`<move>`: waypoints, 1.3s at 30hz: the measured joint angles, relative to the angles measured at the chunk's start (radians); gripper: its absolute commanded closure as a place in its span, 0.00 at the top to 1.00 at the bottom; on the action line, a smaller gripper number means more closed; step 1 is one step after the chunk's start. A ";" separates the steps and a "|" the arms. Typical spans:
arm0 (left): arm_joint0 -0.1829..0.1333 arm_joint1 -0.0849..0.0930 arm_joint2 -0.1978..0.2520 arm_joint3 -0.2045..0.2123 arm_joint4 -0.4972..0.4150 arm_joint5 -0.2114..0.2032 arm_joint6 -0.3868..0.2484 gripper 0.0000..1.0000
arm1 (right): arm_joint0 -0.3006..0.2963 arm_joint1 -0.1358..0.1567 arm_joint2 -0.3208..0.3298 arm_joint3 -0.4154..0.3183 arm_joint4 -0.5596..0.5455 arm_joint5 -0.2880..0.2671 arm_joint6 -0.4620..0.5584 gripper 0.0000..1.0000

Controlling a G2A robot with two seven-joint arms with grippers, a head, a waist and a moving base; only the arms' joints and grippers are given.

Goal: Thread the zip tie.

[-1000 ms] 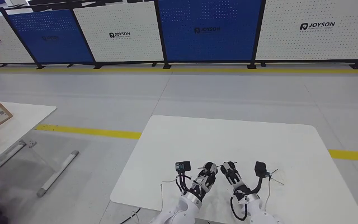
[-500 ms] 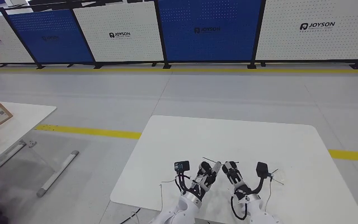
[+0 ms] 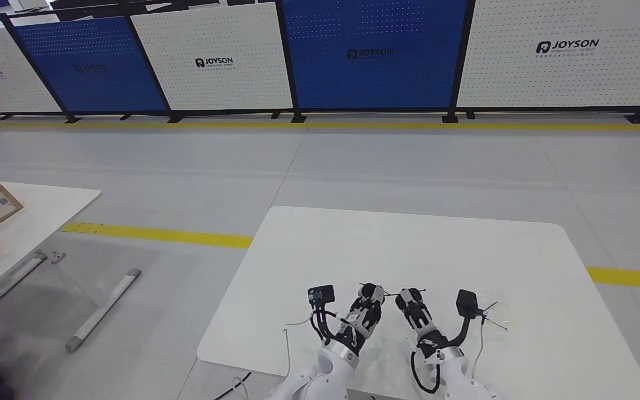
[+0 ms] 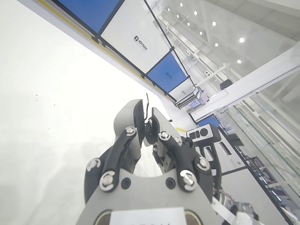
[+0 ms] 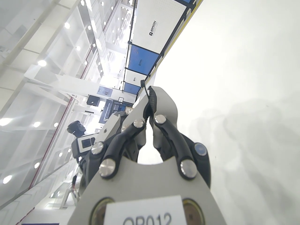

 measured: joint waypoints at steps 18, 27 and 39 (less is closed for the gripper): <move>-0.006 -0.005 0.006 0.012 0.000 0.003 -0.014 0.00 | -0.003 0.000 -0.005 -0.004 -0.008 -0.011 0.004 0.00; -0.002 -0.006 0.004 0.007 -0.006 -0.009 -0.026 0.00 | -0.003 0.001 -0.006 -0.006 -0.007 -0.017 0.017 0.00; 0.003 -0.005 0.002 0.002 0.014 -0.010 -0.025 0.27 | -0.002 0.002 -0.005 -0.008 -0.012 -0.009 0.014 0.00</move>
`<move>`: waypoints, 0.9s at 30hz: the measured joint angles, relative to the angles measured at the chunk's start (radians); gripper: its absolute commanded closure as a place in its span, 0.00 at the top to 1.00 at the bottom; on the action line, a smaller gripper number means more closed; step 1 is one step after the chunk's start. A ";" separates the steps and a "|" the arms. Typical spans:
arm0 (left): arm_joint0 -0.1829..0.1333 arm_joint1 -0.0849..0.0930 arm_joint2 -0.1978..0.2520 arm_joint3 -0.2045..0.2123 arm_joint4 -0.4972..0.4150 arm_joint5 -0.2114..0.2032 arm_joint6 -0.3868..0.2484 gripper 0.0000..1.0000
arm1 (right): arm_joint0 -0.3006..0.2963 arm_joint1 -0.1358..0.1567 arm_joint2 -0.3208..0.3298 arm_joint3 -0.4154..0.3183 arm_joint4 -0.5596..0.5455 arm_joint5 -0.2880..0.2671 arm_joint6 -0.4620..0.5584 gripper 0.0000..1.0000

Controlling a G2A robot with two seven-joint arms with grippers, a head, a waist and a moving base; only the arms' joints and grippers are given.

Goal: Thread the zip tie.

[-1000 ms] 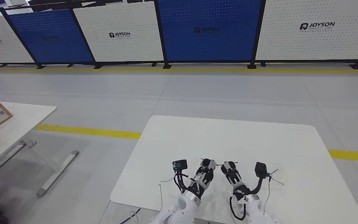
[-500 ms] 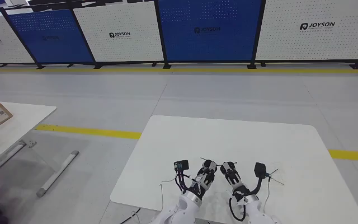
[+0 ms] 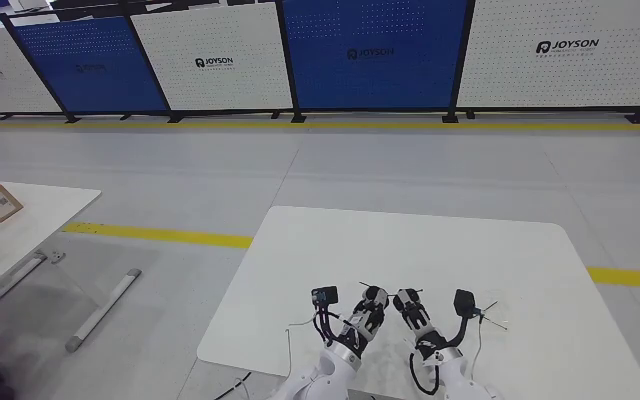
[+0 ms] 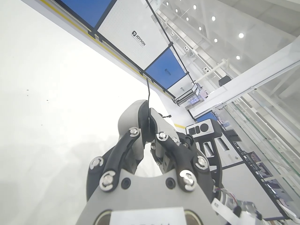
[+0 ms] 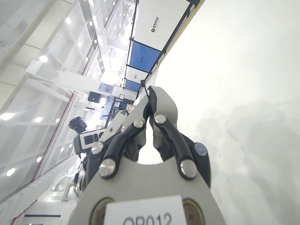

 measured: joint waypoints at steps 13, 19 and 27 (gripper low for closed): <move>0.001 -0.002 -0.017 -0.008 -0.012 0.003 0.017 0.05 | 0.002 -0.001 -0.005 -0.001 -0.011 0.011 -0.005 0.00; 0.003 -0.002 -0.015 -0.006 -0.009 0.003 0.009 0.07 | 0.003 -0.001 -0.005 0.002 -0.003 0.007 -0.008 0.00; 0.002 -0.004 -0.013 -0.005 -0.007 0.003 0.009 0.00 | 0.004 -0.002 -0.005 0.004 -0.001 0.006 -0.014 0.00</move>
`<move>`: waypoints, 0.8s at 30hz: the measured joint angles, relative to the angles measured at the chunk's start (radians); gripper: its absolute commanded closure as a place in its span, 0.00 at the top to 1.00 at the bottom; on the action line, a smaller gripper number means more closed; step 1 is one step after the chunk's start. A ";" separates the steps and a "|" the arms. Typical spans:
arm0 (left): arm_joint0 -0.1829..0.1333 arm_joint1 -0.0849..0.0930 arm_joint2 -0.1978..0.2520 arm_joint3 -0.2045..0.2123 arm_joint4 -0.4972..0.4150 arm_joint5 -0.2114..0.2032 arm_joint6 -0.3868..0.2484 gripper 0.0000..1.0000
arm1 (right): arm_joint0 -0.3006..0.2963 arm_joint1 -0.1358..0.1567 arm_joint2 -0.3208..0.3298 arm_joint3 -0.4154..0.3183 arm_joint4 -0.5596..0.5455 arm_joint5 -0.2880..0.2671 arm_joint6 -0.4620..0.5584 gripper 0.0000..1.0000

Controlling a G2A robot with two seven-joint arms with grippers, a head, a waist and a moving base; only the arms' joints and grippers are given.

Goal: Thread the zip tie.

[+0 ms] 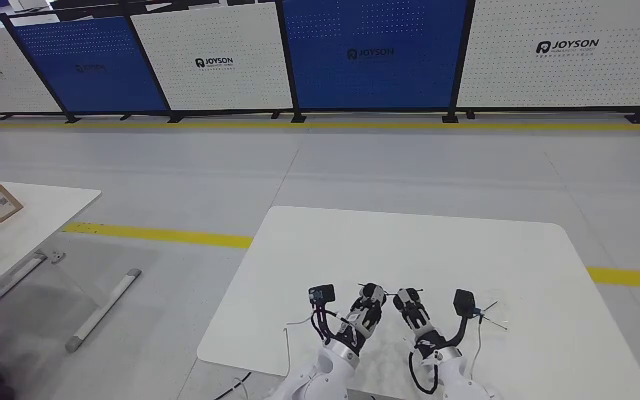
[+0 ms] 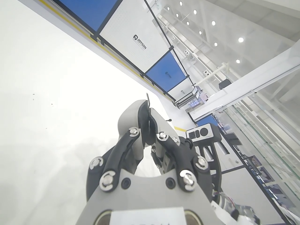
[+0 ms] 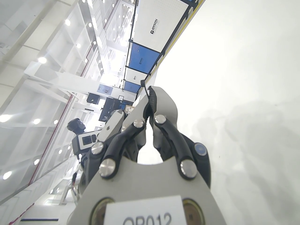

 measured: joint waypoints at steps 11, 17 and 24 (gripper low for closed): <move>0.001 -0.001 0.002 -0.001 -0.012 -0.018 -0.015 0.00 | 0.002 0.000 -0.005 -0.003 -0.012 0.004 0.010 0.00; 0.002 -0.002 -0.001 -0.001 -0.010 -0.014 -0.006 0.00 | 0.003 0.000 -0.004 -0.002 -0.003 0.007 0.019 1.00; 0.001 -0.009 -0.010 -0.011 -0.065 0.012 0.037 0.00 | -0.010 0.003 0.009 -0.015 -0.005 -0.014 0.012 1.00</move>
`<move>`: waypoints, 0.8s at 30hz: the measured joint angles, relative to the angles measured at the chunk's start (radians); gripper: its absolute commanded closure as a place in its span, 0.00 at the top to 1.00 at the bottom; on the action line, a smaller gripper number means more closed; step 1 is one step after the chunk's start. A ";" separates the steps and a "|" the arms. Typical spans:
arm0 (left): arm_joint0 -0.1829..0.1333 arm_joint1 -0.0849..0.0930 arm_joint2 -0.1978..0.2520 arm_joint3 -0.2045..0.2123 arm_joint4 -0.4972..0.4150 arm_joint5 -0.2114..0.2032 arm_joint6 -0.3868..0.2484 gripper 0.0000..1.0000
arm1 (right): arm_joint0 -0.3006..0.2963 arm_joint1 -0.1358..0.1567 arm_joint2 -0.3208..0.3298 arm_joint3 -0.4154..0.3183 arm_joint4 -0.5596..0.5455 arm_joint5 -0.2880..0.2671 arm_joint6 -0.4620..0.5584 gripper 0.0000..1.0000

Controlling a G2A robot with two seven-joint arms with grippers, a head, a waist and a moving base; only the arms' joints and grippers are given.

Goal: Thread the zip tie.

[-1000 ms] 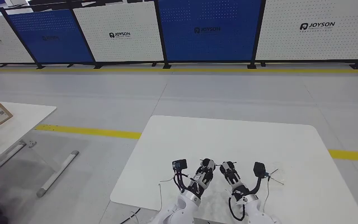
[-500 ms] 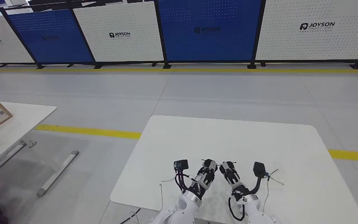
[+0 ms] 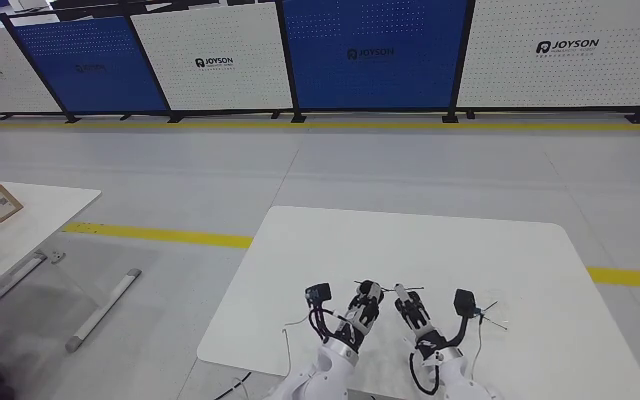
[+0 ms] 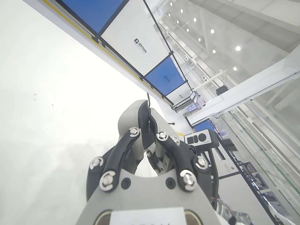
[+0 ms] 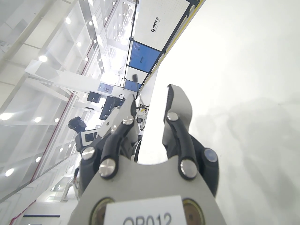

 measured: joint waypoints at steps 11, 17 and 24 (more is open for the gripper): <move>0.002 -0.011 -0.007 -0.059 -0.152 0.008 -0.016 0.00 | -0.043 0.010 0.031 -0.036 -0.027 -0.040 -0.004 1.00; 0.002 -0.012 -0.007 -0.059 -0.152 0.008 -0.015 0.00 | -0.043 0.010 0.031 -0.036 -0.026 -0.039 -0.004 1.00; 0.005 -0.015 -0.019 -0.069 -0.205 0.005 0.000 0.00 | -0.034 0.017 0.024 -0.027 -0.153 -0.035 0.003 1.00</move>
